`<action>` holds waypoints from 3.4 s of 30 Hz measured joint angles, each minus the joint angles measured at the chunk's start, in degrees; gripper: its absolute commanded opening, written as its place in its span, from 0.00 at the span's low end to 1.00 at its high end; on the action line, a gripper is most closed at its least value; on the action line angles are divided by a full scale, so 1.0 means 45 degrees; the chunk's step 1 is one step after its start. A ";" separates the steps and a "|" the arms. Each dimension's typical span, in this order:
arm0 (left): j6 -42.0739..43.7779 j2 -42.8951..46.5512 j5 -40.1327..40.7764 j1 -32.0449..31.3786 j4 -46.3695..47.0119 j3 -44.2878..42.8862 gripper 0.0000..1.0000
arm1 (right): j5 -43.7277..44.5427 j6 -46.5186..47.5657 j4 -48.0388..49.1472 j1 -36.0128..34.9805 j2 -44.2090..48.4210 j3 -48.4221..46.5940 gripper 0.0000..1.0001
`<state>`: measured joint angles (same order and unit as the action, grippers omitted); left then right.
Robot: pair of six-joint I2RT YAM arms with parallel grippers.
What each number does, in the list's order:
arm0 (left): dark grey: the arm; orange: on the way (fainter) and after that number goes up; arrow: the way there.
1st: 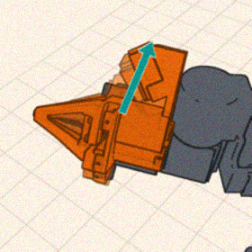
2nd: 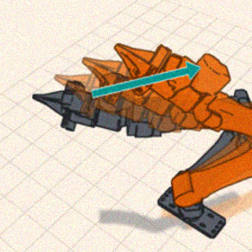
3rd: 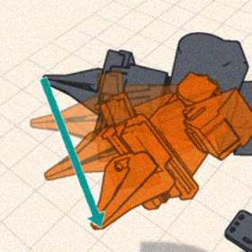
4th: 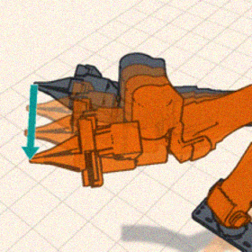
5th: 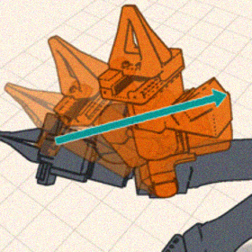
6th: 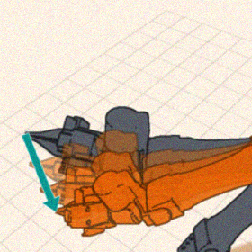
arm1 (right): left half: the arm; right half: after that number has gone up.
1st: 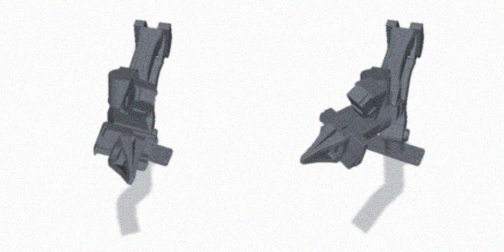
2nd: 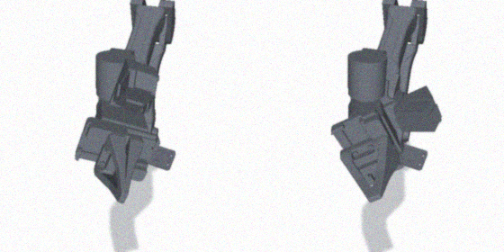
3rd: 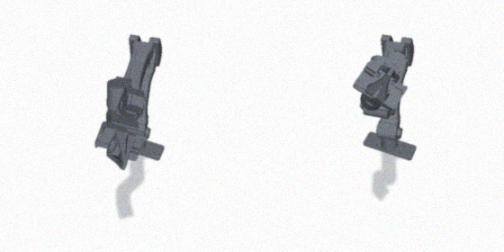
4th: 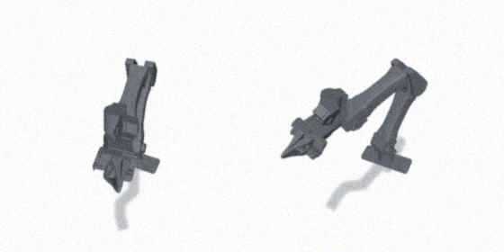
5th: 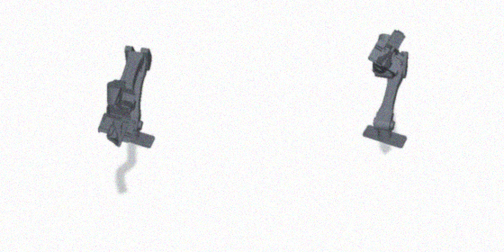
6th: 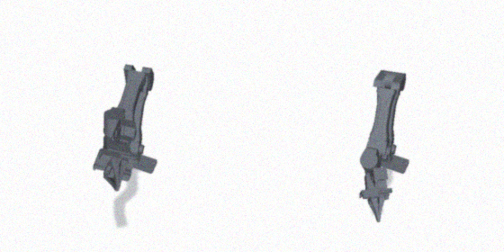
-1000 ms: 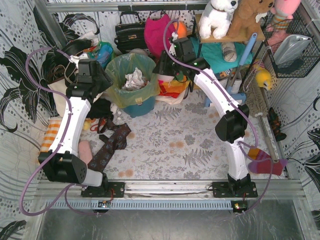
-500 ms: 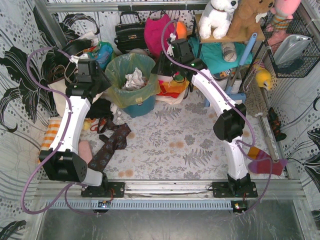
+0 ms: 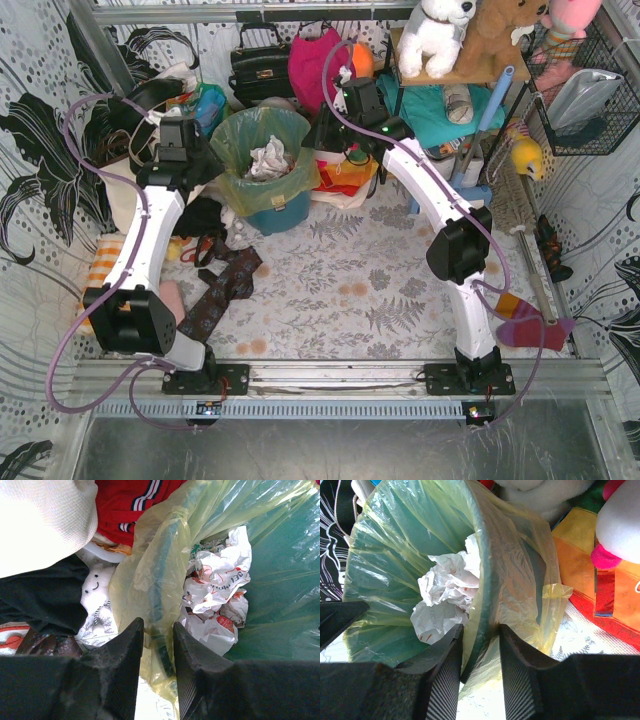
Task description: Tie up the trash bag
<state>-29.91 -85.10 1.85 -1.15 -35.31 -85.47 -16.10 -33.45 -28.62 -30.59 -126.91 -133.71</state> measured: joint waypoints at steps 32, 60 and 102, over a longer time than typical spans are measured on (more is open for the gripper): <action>0.1005 0.0257 -0.2448 0.0087 -0.1540 -0.0471 0.00 | 0.1005 -0.0005 -0.1316 -0.0457 0.3614 0.3546 0.00; -0.1404 0.5591 -0.3555 -0.5464 -0.3526 0.2710 0.00 | 0.1156 -0.2569 -0.3808 -0.1370 1.5023 1.2643 0.00; -0.3623 0.5421 -0.2433 -0.8626 -0.3662 0.2152 0.48 | 0.2278 -0.2890 -0.5814 -0.1360 1.5693 1.4158 0.42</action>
<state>-46.22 -60.71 -9.10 -39.97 -51.79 -75.79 -5.85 -46.46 -54.78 -36.71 -56.29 -70.00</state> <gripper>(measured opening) 0.474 0.390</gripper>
